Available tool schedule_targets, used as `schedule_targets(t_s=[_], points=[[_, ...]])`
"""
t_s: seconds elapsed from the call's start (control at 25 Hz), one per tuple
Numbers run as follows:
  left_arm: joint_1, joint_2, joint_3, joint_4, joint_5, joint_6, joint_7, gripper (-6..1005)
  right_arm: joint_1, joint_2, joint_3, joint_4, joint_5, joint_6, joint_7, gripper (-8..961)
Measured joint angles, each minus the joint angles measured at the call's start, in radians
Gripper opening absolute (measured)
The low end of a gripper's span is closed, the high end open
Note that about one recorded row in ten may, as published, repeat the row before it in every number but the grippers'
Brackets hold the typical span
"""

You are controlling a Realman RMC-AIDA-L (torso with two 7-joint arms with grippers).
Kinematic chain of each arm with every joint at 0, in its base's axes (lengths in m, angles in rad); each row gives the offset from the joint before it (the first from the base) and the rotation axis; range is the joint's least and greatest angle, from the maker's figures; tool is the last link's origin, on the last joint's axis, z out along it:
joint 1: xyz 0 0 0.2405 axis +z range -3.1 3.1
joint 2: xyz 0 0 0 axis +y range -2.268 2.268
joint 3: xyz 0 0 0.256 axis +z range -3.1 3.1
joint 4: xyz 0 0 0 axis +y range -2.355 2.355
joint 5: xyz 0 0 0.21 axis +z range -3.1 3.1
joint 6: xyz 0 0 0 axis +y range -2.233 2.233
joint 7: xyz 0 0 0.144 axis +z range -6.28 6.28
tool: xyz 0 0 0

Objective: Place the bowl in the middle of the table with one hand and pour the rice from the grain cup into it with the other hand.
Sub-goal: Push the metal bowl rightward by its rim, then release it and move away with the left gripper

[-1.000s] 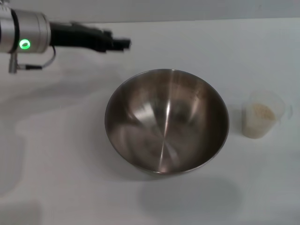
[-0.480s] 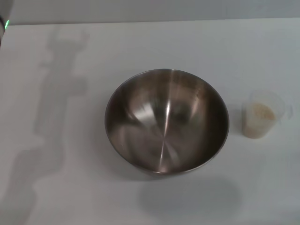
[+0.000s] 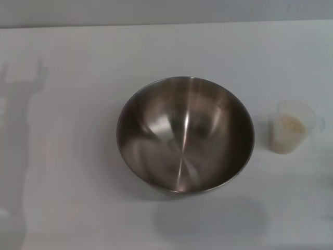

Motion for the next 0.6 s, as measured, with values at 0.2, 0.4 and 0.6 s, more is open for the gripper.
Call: schedule_targets(t_s=[0.2, 0.4, 0.6], points=[[-0.025, -0.004, -0.003, 0.139, 0.006, -0.040, -0.040, 826, 0.010, 0.002, -0.109, 0.015, 0.000, -0.006, -0.086, 814], [-0.023, -0.008, 0.010, 0.174, 0.007, -0.068, -0.041, 826, 0.038, 0.004, -0.121, 0.054, 0.000, 0.022, -0.161, 814], [-0.014, -0.008, 0.030, 0.178, 0.006, -0.085, -0.041, 826, 0.073, 0.003, -0.132, 0.060, 0.000, 0.091, -0.171, 814]])
